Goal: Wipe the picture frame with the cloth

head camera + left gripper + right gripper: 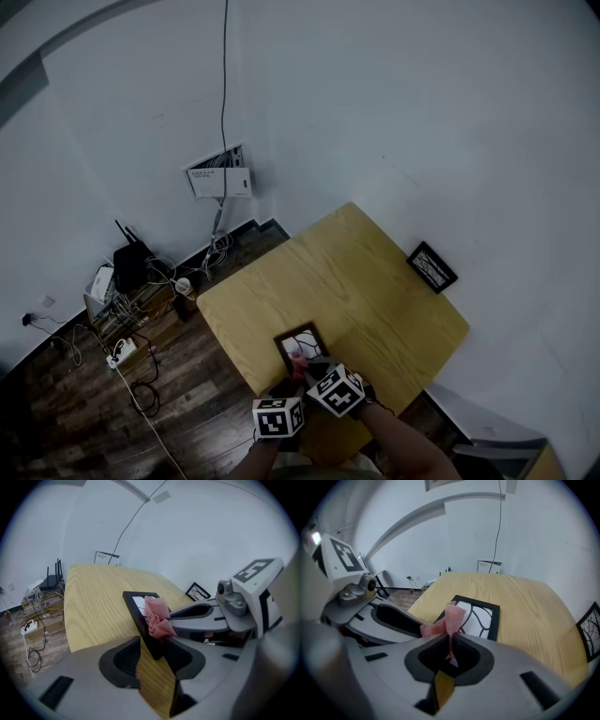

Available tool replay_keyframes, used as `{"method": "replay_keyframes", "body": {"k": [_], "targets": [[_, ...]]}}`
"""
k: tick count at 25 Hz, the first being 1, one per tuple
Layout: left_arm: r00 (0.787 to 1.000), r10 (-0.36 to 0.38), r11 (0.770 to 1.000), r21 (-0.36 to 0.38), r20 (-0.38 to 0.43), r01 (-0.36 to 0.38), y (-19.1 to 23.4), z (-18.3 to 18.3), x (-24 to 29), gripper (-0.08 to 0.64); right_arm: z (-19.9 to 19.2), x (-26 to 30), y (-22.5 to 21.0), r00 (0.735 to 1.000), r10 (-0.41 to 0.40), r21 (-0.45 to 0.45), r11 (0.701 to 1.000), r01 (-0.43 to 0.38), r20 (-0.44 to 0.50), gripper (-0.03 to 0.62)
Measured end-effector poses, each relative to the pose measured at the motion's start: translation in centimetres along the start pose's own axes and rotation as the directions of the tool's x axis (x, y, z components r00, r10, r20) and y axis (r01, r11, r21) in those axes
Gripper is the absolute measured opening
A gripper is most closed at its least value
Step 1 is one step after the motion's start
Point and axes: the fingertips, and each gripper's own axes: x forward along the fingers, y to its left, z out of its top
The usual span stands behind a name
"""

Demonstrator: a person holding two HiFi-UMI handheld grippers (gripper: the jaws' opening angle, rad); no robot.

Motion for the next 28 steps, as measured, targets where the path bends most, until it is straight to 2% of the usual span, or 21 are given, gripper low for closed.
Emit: {"method": "replay_keyframes", "body": {"k": [5, 8, 12, 19, 25, 28], "targets": [[1.000, 0.000, 1.000, 0.000, 0.000, 0.000, 0.0, 0.0, 0.0, 0.143, -0.4, -0.2, -0.9, 1.000, -0.011, 0.021, 1.000, 0.012, -0.011, 0.017], [1.000, 0.000, 1.000, -0.001, 0.001, 0.000, 0.0, 0.1, 0.0, 0.143, -0.7, -0.5, -1.8, 0.999, -0.046, 0.017, 0.999, 0.046, -0.025, 0.017], [1.000, 0.000, 1.000, -0.003, 0.000, 0.000, 0.1, 0.1, 0.0, 0.141, -1.1, -0.9, -3.1, 0.994, -0.102, -0.007, 0.995, 0.102, -0.050, 0.017], [1.000, 0.001, 1.000, -0.003, 0.003, -0.001, 0.1, 0.1, 0.0, 0.141, -1.3, -1.2, -3.6, 0.986, -0.152, -0.066, 0.987, 0.147, -0.072, 0.017], [1.000, 0.011, 1.000, 0.005, 0.005, -0.011, 0.1, 0.1, -0.1, 0.143, -1.1, -1.4, -3.8, 0.981, -0.183, -0.023, 0.983, 0.182, -0.065, 0.017], [1.000, 0.009, 1.000, 0.007, 0.004, -0.009, 0.2, 0.1, -0.2, 0.143, -0.5, -2.6, -3.8, 0.976, -0.218, 0.029, 0.976, 0.218, -0.015, 0.017]]}}
